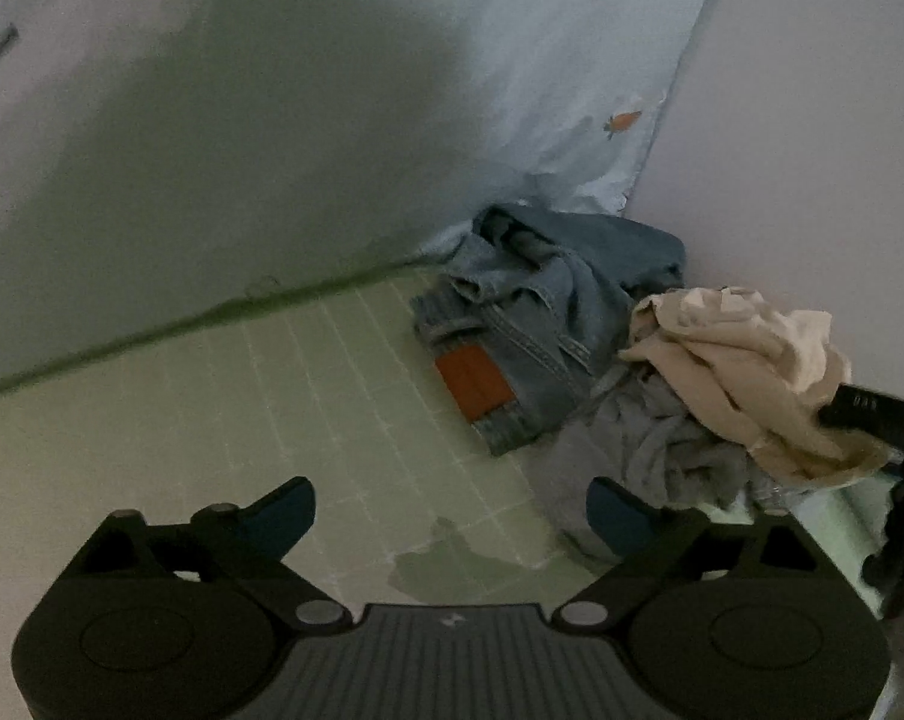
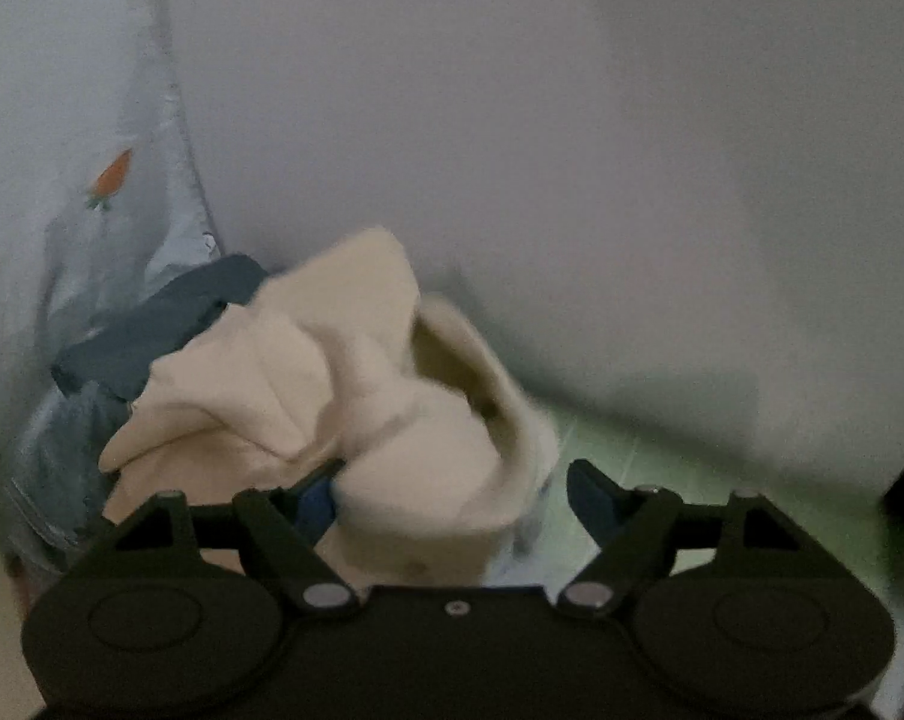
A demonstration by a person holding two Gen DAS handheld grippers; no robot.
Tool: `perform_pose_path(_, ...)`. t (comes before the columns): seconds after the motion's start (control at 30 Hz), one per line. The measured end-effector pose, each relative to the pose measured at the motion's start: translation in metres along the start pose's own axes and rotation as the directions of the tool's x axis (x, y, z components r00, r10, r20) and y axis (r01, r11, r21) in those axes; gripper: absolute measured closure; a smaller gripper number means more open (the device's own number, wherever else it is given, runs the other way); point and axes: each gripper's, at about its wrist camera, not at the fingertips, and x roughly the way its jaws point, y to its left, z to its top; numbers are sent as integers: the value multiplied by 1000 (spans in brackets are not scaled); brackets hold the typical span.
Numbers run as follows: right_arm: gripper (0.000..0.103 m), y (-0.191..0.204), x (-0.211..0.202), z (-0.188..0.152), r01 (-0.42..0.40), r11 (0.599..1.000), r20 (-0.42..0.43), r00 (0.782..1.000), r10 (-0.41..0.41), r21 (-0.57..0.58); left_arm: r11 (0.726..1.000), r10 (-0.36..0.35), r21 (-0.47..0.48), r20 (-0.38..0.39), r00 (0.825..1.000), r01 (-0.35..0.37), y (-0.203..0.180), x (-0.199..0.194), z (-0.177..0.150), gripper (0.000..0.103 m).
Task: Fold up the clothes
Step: 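Grasp the beige sweater from the pile with the right gripper and lift, then carry the beige sweater over the mat and drop it flat with the right gripper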
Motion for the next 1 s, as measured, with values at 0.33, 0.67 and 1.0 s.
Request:
perform_pose_path(0.33, 85, 6, -58, 12, -272, 961, 148, 950, 276, -50, 999, -26, -41, -23, 999, 25, 0, -21, -11, 26)
perform_pose_path(0.67, 87, 34, -211, 63, -615, 759, 358, 673, 647, -214, 986, 60, -163, 160, 985, -33, 15, -132, -32, 26)
perform_pose_path(1.0, 87, 58, -334, 35, -860, 451, 272, 387, 881, -239, 947, 154, -311, 212, 965, -83, 47, -230, -95, 26)
